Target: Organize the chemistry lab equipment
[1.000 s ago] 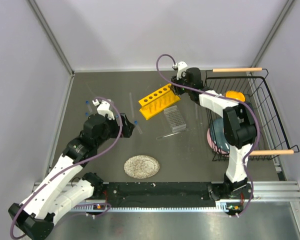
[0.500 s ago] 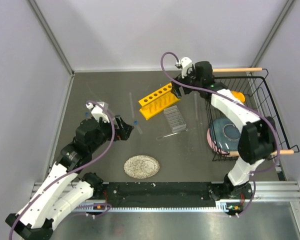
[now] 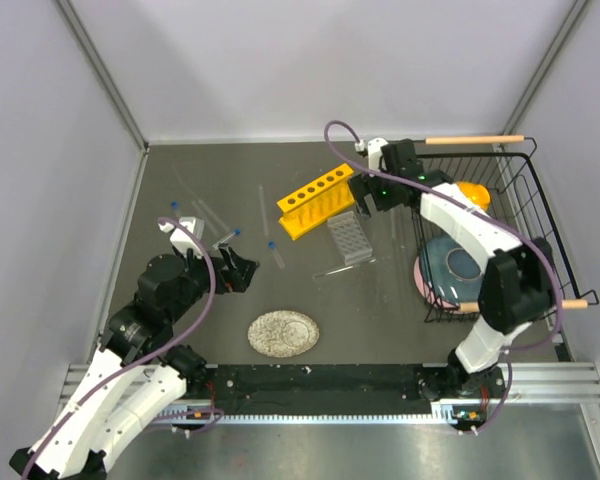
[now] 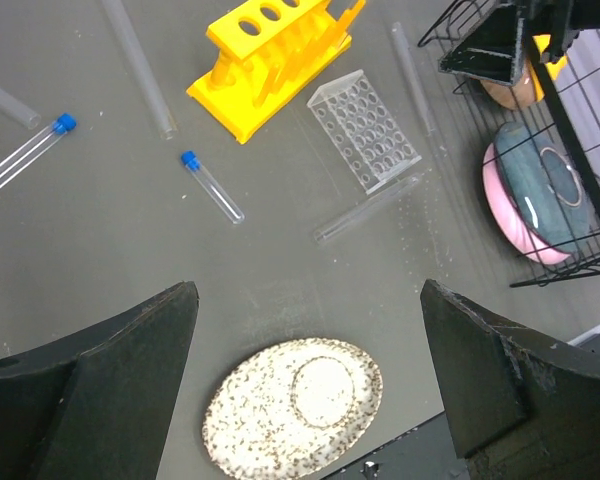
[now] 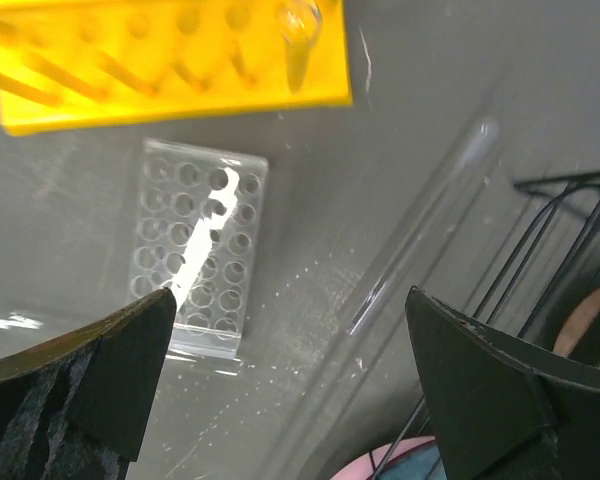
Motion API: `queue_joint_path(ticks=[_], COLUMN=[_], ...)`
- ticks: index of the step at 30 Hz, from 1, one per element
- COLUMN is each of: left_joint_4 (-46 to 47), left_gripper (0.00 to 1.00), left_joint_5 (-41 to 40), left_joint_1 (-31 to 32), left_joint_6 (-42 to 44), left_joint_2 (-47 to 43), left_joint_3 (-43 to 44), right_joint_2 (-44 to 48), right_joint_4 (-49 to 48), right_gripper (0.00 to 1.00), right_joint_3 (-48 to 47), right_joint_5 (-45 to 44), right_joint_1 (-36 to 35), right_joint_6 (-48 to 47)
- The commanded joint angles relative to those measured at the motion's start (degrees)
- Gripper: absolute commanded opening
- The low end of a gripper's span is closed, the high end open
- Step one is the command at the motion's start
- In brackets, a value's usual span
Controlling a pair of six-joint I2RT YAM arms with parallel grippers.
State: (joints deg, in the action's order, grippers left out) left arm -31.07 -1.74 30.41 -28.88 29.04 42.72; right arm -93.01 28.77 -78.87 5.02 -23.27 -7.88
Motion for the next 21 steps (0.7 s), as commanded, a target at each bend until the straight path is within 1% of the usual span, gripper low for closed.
queue_joint_path(ticks=[1,3,6,8,10,13,15,21], left_joint_4=[0.31,-0.04,-1.10,-1.54,-1.71,-1.63,-1.45,-0.40], left_gripper=[0.99,0.99,0.99,0.99,0.99,0.99,0.99,0.99], left_joint_5=[-1.07,-1.42,-1.95,-2.30,-2.74,-3.09,-3.36,-3.45], left_joint_1=[-0.27,-0.35,-0.35,-0.27,-0.27,-0.35,-0.36,-0.35], left_joint_6=[-0.82,-0.56,0.14,0.32,0.58,0.76,0.93,0.85], left_joint_2=[-1.70,-2.23,-3.28,-3.46,-3.64,-3.46,-3.37,-2.67], left_joint_3=[-2.46,-2.90,-3.52,-3.96,-4.13,-3.96,-3.96,-4.57], right_joint_2=[-6.21,-8.14,-10.17,-12.19,-14.03,-15.44,-16.58,-18.17], right_joint_4=[5.59,5.50,5.41,4.98,4.80,4.54,4.54,4.54], right_gripper=[0.99,0.99,0.93,0.87,0.81,0.75,0.73,0.63], right_joint_3=[-5.06,-5.24,-5.50,-5.42,-5.50,-6.12,-6.73,-6.74], right_joint_5=[-13.71,-16.79,-20.74,-22.32,-22.77,-23.82,-24.96,-22.78], right_joint_1=[-3.10,-3.45,-3.54,-3.54,-3.45,-3.54,-3.28,-1.09], right_joint_6=[7.26,9.44,10.52,10.17,10.25,9.99,9.81,10.43])
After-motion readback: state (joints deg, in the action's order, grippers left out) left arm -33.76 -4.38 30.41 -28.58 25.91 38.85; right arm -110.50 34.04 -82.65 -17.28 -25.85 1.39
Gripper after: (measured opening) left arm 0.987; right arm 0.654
